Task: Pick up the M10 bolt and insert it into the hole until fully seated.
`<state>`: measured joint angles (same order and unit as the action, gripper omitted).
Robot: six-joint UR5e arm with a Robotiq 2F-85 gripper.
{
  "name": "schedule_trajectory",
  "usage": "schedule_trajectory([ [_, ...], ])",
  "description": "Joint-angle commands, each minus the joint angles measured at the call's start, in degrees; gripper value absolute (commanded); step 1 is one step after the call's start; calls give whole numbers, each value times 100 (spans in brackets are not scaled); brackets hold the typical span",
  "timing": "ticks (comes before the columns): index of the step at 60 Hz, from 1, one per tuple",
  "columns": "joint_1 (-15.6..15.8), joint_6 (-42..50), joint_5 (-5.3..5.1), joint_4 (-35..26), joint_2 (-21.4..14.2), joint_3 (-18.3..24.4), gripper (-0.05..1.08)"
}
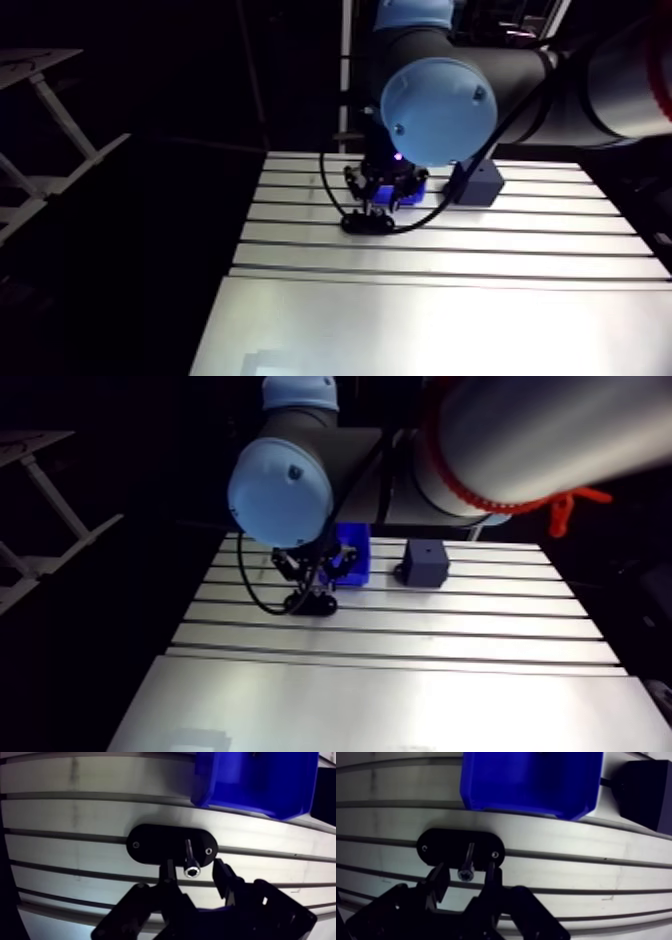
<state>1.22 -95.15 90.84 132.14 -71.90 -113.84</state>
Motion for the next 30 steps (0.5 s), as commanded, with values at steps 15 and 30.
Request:
schedule_trajectory([
  [15,1,-7,44,1,23,15,55],
  [30,1,-16,26,1,23,24,57],
])
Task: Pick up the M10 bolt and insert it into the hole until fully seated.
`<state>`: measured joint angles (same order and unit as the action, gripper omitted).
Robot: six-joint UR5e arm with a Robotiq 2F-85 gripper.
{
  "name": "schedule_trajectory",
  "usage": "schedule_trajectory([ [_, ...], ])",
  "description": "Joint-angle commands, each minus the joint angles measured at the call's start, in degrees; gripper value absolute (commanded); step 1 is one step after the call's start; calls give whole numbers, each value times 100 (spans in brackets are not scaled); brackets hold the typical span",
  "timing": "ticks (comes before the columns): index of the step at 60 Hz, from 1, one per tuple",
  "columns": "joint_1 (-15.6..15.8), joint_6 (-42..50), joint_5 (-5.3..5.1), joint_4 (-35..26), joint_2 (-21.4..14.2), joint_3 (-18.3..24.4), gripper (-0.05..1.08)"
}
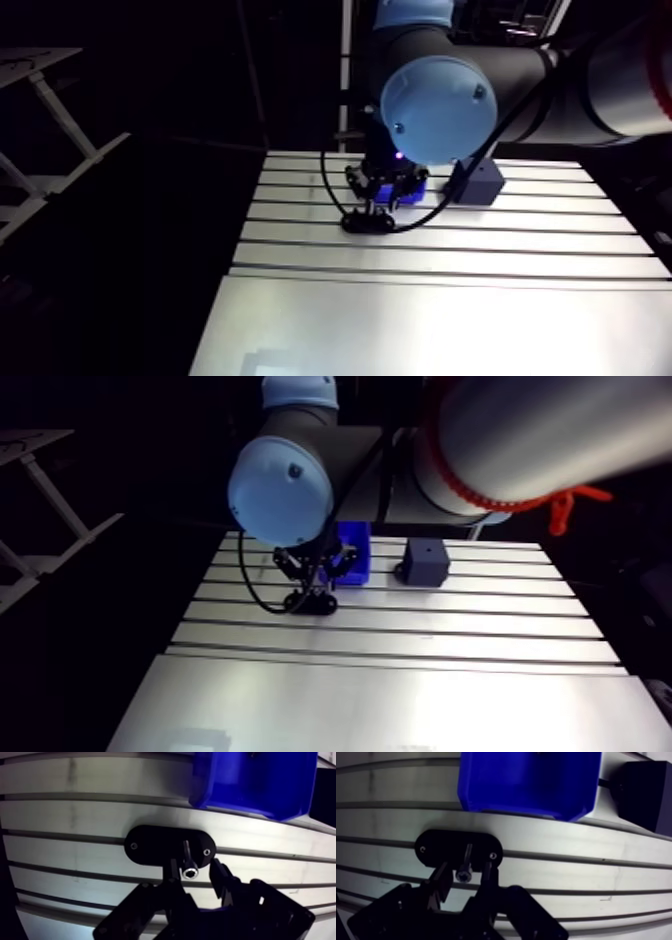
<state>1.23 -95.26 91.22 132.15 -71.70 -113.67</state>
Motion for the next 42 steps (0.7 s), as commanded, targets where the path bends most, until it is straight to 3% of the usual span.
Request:
schedule_trajectory([
  [1,0,-6,-13,0,3,6,58],
  [42,0,-6,-29,-18,12,24,63],
])
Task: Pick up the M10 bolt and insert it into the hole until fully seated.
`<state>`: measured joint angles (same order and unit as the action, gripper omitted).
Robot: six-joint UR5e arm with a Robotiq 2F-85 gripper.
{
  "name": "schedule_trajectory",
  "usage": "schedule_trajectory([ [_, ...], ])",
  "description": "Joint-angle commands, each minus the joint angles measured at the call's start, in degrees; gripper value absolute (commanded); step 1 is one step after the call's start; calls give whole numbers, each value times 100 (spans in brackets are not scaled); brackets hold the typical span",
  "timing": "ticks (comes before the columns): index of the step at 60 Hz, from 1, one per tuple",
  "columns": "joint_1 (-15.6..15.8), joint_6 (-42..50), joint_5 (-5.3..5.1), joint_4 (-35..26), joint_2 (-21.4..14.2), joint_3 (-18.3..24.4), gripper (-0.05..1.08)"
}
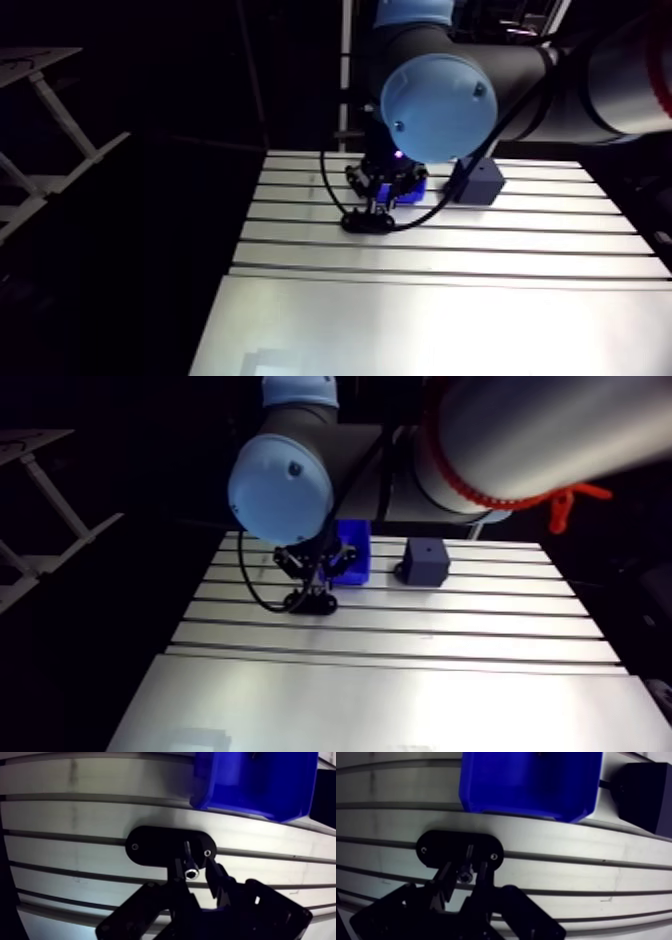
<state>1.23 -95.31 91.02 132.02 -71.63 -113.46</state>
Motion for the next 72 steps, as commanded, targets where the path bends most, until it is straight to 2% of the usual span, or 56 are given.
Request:
schedule_trajectory([
  [1,0,0,-10,-4,13,-4,63],
  [36,9,0,-19,-22,14,-32,69],
  [47,9,0,-35,-22,14,-32,74],
  [72,9,-9,-54,-45,-46,11,93],
])
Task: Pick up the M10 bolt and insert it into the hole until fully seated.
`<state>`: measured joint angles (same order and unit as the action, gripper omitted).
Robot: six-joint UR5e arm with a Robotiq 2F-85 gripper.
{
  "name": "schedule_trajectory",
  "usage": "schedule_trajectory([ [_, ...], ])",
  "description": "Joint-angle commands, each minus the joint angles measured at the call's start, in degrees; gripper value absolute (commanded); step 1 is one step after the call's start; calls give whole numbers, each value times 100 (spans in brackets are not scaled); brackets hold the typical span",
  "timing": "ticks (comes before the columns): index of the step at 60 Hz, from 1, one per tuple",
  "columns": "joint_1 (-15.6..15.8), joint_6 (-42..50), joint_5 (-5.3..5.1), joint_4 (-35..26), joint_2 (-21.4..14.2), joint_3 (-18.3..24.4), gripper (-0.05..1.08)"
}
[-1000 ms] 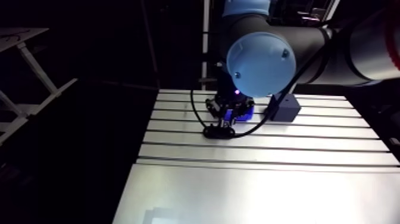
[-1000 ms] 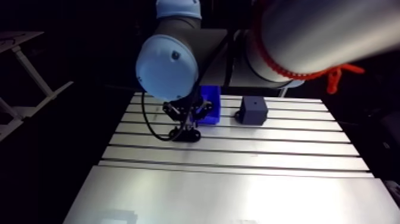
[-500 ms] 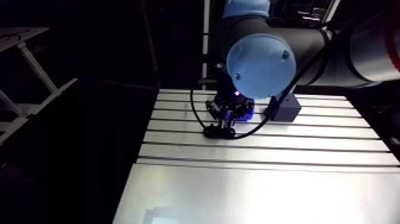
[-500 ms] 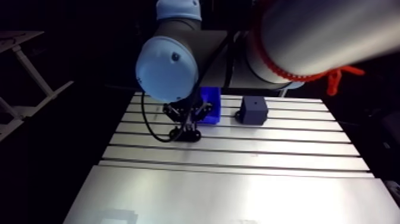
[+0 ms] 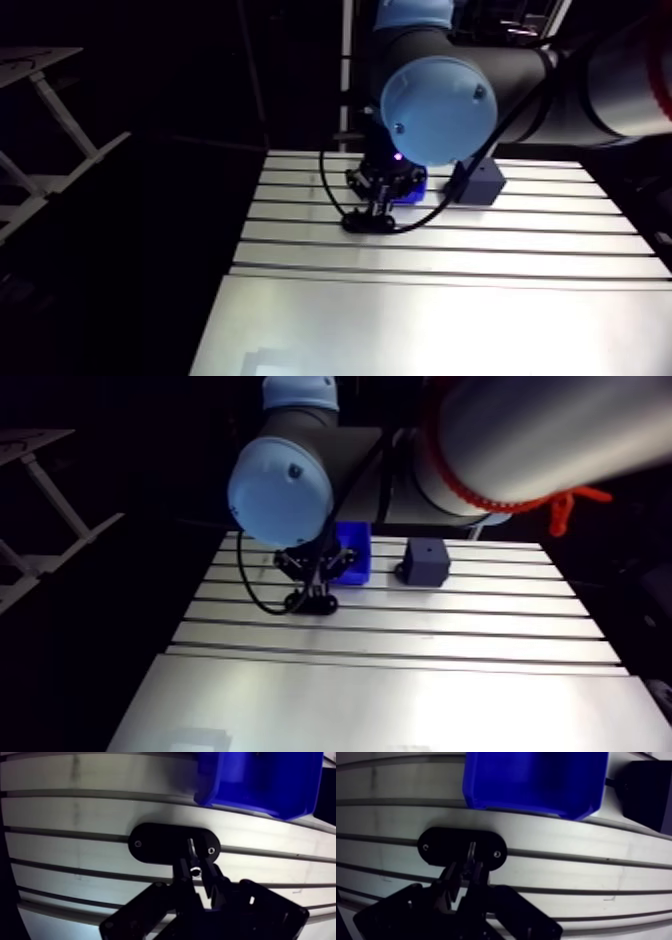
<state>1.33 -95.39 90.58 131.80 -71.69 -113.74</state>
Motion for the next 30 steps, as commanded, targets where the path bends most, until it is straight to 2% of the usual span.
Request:
schedule_trajectory([
  [1,-1,-2,-10,-70,-49,62,93],
  [17,15,-2,-19,-723,-366,426,98],
  [26,40,-2,-77,-1044,-605,672,103],
  [30,83,-2,-73,-1230,-662,810,105],
])
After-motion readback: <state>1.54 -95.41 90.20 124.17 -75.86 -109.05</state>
